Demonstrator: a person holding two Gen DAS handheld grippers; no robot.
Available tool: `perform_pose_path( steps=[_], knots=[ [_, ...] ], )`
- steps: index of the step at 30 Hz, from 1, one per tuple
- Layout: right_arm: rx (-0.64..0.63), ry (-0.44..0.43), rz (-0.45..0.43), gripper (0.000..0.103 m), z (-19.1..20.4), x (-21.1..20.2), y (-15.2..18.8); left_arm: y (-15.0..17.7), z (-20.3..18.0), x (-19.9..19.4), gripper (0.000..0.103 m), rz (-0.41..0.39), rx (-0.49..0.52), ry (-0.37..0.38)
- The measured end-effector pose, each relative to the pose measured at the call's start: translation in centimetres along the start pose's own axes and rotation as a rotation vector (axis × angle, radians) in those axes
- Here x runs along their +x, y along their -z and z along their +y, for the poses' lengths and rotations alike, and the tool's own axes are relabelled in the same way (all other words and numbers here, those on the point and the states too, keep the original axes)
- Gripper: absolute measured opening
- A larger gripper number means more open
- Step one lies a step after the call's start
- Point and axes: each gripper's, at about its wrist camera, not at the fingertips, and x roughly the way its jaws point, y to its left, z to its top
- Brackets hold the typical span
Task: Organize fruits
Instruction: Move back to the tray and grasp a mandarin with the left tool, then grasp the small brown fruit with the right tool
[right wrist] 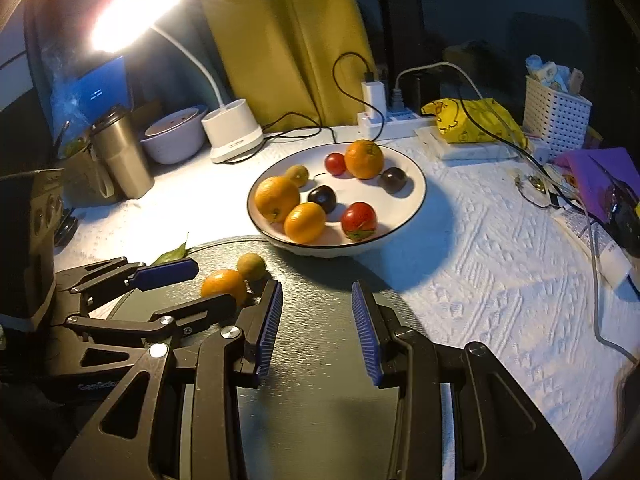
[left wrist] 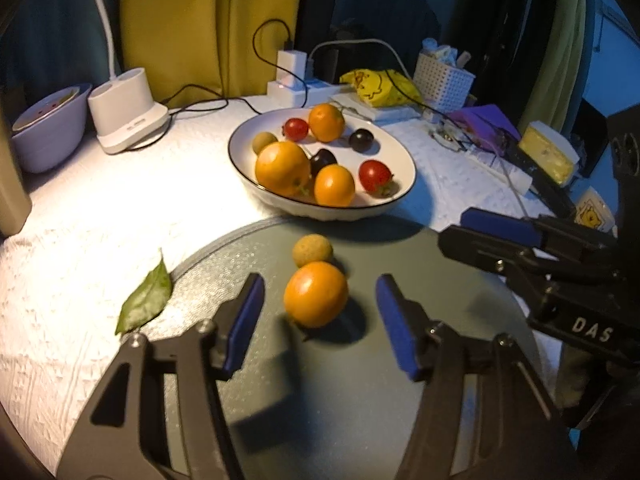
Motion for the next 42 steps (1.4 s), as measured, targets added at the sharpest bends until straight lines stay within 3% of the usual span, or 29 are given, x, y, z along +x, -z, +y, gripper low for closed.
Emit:
perform_pose_path(
  steps=[3, 7, 16, 30, 42],
  knots=[
    [0.011, 0.003, 0.004, 0.039, -0.6, 0.2, 0.0, -0.1, -0.3, 0.8, 0.059, 0.022, 0.023, -0.005],
    [0.018, 0.002, 0.01, 0.039, -0.9, 0.7, -0.1, 0.0, -0.3, 1.4, 0.036, 0.045, 0.033, -0.004],
    [-0.009, -0.015, 0.029, 0.039, 0.5, 1.9, -0.7, -0.1, 1.0, 0.1, 0.036, 0.021, 0.009, 0.022],
    [-0.065, -0.058, 0.077, 0.039, 4.6, 5.2, -1.5, 0.1, 5.4, -1.9, 0.036, -0.011, -0.061, 0.0],
    [-0.082, -0.059, 0.135, 0.038, 5.8, 8.3, -2.1, 0.0, 7.2, -2.2, 0.036, -0.014, -0.095, -0.007]
  ],
)
